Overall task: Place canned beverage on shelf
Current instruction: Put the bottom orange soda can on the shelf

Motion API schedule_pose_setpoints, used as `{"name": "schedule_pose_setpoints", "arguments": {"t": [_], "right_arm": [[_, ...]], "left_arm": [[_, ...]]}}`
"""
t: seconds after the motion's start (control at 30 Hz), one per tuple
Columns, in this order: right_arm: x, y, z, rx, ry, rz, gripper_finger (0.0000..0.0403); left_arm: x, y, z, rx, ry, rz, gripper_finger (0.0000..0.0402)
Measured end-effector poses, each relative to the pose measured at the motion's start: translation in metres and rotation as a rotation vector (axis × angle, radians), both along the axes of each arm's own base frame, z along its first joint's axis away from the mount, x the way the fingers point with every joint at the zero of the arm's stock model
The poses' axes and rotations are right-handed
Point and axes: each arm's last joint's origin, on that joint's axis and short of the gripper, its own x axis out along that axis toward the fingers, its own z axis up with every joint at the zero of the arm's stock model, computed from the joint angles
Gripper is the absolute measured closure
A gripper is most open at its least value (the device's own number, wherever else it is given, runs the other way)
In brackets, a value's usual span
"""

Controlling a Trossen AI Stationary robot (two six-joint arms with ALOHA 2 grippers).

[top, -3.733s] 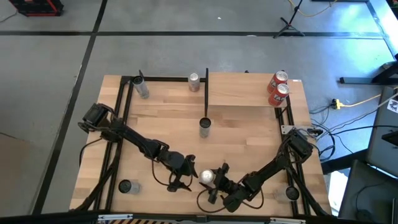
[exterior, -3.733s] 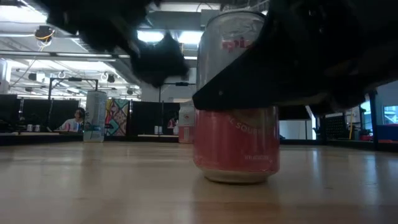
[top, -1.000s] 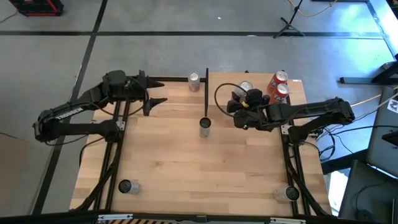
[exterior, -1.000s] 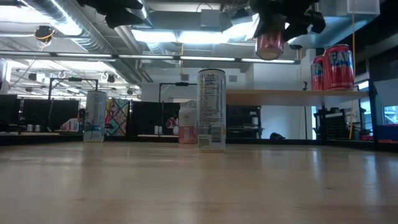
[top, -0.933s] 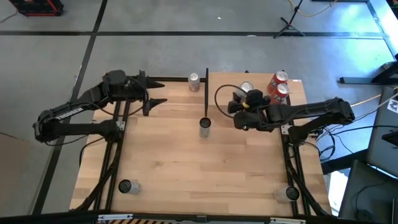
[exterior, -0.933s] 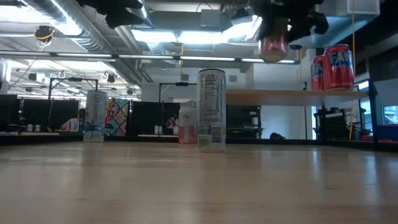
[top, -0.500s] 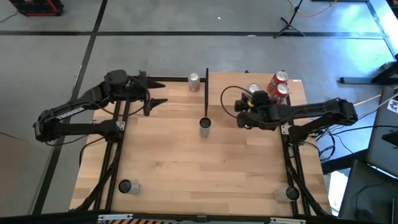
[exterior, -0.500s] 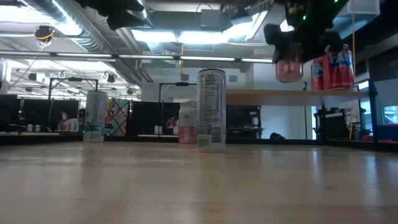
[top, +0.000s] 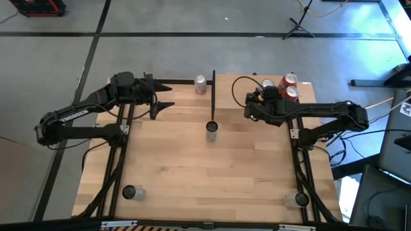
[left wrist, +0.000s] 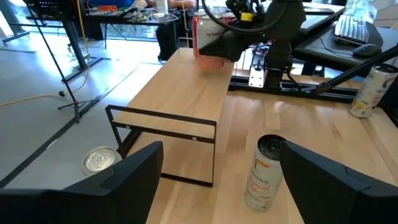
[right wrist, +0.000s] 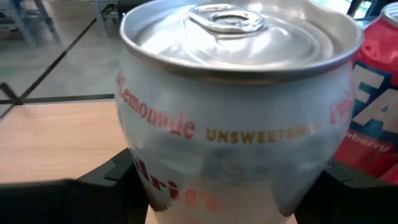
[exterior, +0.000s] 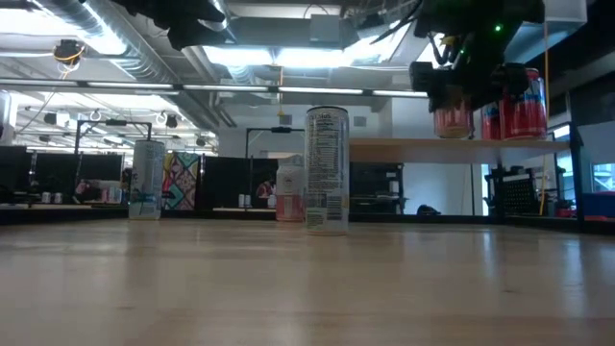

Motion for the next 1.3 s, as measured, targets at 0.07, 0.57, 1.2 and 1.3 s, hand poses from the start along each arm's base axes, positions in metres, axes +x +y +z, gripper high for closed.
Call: {"name": "schedule_pose_setpoints", "arguments": {"t": [0.07, 0.57, 1.2, 1.3], "right_arm": [[-0.001, -0.004, 0.0, 0.002, 0.003, -0.016, 0.0136], [0.0, -0.012, -0.002, 0.01, -0.01, -0.044, 0.0136], [0.038, -0.017, -0.006, 0.11, 0.025, 0.253, 0.0136], [0.042, -0.017, -0.005, 0.109, 0.004, 0.279, 0.0125]], "left_arm": [[0.0, 0.0, 0.0, 0.0, 0.0, 0.0, 0.0092], [0.0, 0.0, 0.0, 0.001, 0.0, 0.0, 0.0092], [0.0, 0.0, 0.0, 0.001, -0.001, 0.001, 0.0092], [0.0, 0.0, 0.0, 0.001, -0.001, 0.003, 0.0092]]}}
